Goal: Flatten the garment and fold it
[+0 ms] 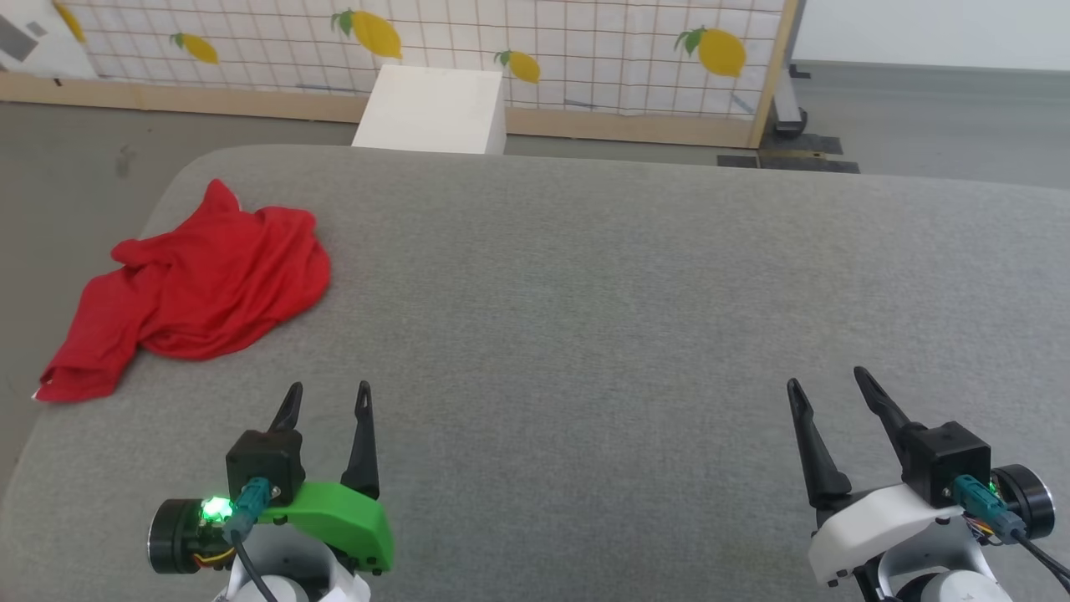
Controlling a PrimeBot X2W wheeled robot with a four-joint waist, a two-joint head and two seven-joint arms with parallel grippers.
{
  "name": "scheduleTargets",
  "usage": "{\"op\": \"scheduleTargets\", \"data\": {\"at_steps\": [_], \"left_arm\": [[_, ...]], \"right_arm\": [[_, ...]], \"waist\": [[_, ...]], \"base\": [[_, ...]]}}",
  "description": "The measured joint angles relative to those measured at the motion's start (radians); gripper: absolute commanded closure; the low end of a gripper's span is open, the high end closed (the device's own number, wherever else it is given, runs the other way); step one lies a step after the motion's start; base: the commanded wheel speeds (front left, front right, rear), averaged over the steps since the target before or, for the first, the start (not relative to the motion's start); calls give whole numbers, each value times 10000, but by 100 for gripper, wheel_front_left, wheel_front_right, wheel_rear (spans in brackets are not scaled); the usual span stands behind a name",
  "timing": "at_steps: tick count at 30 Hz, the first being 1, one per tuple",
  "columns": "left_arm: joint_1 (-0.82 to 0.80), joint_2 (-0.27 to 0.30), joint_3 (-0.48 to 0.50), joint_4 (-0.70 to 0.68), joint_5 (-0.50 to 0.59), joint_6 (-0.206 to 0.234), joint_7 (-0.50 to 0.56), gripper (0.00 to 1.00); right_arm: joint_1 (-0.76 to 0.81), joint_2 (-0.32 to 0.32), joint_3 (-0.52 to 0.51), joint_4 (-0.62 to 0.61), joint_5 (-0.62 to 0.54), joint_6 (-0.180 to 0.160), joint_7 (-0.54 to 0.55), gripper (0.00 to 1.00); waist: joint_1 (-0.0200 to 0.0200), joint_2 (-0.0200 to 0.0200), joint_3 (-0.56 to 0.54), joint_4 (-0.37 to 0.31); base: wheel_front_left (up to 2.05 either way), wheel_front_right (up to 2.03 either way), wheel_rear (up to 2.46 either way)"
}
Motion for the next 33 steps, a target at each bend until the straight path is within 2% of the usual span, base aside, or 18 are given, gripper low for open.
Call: {"op": "scheduleTargets", "data": {"at_steps": [33], "left_arm": [[-37, 190, -318, 324, -562, 439, -698, 0]], "right_arm": [[-1, 2, 219, 288, 29, 0, -594, 0]], "waist": [[0, 0, -154, 2242]], "base": [[0, 0, 0]]}}
